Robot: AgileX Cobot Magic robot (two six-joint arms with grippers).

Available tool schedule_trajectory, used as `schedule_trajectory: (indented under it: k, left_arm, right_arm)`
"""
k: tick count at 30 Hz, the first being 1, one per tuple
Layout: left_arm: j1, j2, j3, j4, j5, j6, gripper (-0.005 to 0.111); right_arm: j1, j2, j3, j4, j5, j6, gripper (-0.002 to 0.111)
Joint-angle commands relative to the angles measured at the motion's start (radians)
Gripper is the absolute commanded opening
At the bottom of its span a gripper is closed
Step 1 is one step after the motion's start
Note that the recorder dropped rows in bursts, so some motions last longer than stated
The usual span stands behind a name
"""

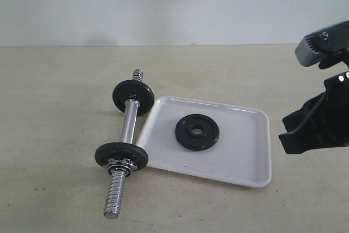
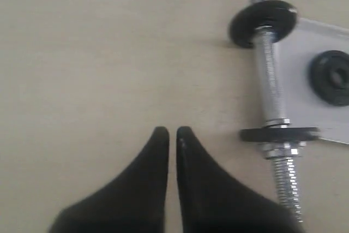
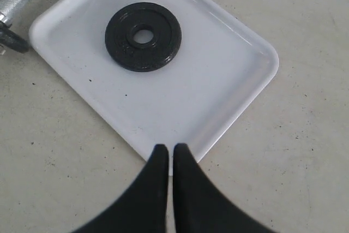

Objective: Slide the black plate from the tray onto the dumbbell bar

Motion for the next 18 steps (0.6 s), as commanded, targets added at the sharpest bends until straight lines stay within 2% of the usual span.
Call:
schedule_trajectory:
  k: [1, 5, 10, 18]
  left_arm:
    - [-0.003, 0.089, 0.004, -0.17, -0.093, 0.149, 0.004]
    - [-0.003, 0.202, 0.004, -0.203, -0.115, 0.171, 0.004]
    - [-0.014, 0.363, -0.003, -0.414, -0.094, 0.401, 0.004]
    - [-0.194, 0.574, -0.154, -0.438, -0.121, 0.439, 0.004]
  right_arm:
    - [0.0, -0.002, -0.008, 0.001, -0.025, -0.034, 0.0]
    - [0.0, -0.002, -0.008, 0.001, -0.068, -0.049, 0.0]
    - [0.0, -0.002, -0.016, 0.001, -0.089, -0.049, 0.0]
    - [0.0, 0.036, -0.071, 0.001, -0.033, -0.083, 0.0]
